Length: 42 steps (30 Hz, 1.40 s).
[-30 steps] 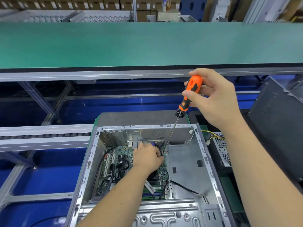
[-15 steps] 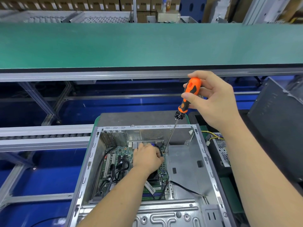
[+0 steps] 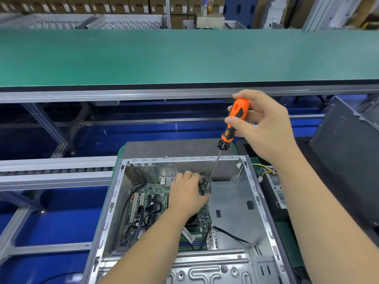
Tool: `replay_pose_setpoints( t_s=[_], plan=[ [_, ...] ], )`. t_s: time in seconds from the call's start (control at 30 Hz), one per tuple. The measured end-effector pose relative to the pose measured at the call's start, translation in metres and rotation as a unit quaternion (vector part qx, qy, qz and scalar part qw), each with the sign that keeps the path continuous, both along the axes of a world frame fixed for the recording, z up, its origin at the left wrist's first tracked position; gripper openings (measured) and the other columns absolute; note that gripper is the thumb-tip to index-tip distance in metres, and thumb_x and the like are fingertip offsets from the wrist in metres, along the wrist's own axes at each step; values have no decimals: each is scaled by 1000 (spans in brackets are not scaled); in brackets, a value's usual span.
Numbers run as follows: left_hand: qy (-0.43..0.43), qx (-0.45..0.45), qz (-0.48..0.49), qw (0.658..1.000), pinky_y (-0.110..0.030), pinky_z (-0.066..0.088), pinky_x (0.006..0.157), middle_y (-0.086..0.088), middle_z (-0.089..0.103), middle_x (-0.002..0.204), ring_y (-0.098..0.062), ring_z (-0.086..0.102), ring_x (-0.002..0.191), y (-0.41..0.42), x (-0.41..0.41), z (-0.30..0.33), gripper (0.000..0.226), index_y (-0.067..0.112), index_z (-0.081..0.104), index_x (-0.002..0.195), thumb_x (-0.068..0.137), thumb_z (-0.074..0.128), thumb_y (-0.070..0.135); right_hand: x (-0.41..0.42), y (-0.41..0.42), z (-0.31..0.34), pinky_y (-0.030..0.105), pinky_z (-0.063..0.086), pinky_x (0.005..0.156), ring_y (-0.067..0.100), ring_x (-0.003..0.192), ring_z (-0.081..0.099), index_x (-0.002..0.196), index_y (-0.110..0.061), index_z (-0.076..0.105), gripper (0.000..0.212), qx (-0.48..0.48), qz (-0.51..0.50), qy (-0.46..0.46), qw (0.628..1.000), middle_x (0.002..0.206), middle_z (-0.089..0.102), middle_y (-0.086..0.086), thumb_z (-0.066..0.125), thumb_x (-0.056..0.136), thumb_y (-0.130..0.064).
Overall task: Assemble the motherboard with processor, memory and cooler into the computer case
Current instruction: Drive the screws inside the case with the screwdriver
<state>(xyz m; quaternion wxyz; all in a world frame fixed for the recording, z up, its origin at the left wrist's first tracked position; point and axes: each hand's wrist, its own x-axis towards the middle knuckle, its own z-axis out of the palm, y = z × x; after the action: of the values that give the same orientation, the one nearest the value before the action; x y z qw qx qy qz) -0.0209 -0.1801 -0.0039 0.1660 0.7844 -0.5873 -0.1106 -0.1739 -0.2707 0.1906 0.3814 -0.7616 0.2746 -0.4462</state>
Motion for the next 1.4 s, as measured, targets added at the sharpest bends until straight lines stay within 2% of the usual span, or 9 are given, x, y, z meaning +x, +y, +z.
replay_pose_setpoints(
  t_s=[0.1, 0.2, 0.3, 0.47, 0.83, 0.93, 1.07, 1.4],
  plan=[
    [-55, 15, -60, 997, -37, 36, 94, 6, 50, 119, -21, 38, 116, -3, 0, 0, 41, 29, 62, 119, 84, 61, 51, -1, 0, 1, 36, 64, 67, 24, 88, 72, 116, -31, 62, 41, 0, -3, 5, 1000, 101, 68, 10, 79, 85, -10],
    [-95, 91, -99, 986, -40, 35, 93, 0, 45, 115, -25, 34, 114, -8, 4, -2, 42, 29, 64, 120, 85, 56, 52, -2, 1, 2, 35, 64, 67, 23, 89, 72, 117, -28, 62, 40, 2, -1, 13, 1000, 103, 68, 9, 79, 86, -9],
    [-89, 149, -98, 980, -42, 32, 95, -2, 43, 113, -27, 33, 115, -15, 8, 0, 44, 37, 63, 121, 83, 54, 57, -2, 1, 3, 36, 64, 69, 23, 90, 72, 116, -28, 62, 40, 8, 1, 17, 1000, 103, 68, 8, 79, 85, -9],
    [-82, 203, -95, 971, -45, 30, 99, -4, 43, 123, -29, 31, 123, -22, 9, -2, 49, 44, 59, 126, 81, 50, 61, -3, 0, 4, 35, 64, 72, 23, 94, 71, 118, -29, 61, 40, -1, -3, 29, 1000, 102, 68, 5, 79, 86, -14],
    [-119, 226, -97, 962, -46, 30, 101, -6, 41, 130, -31, 30, 126, -21, 3, 2, 51, 42, 54, 134, 87, 45, 58, 0, 0, 4, 33, 64, 69, 23, 93, 71, 120, -24, 61, 40, -5, -1, 31, 1000, 104, 67, 8, 78, 86, -13],
    [-156, 236, -105, 953, -47, 28, 103, -7, 41, 134, -31, 29, 128, -22, 1, 5, 50, 40, 54, 134, 89, 44, 58, 0, 0, 4, 34, 64, 70, 24, 93, 71, 119, -24, 62, 39, -6, 2, 27, 1000, 103, 67, 9, 79, 86, -12],
    [-189, 241, -105, 946, -49, 25, 105, -8, 40, 135, -32, 28, 129, -21, -2, 7, 48, 37, 55, 133, 92, 42, 57, -5, -1, 5, 33, 63, 66, 23, 90, 72, 117, -27, 62, 40, -10, -3, 9, 1000, 103, 67, 11, 79, 86, -10],
    [-180, 227, -111, 951, -47, 27, 101, -7, 40, 130, -31, 30, 123, -15, 0, 3, 49, 36, 51, 134, 92, 37, 57, -14, 0, 5, 35, 63, 62, 24, 86, 73, 110, -39, 63, 44, -1, -8, -34, 999, 100, 68, 11, 78, 85, -5]
  ],
)
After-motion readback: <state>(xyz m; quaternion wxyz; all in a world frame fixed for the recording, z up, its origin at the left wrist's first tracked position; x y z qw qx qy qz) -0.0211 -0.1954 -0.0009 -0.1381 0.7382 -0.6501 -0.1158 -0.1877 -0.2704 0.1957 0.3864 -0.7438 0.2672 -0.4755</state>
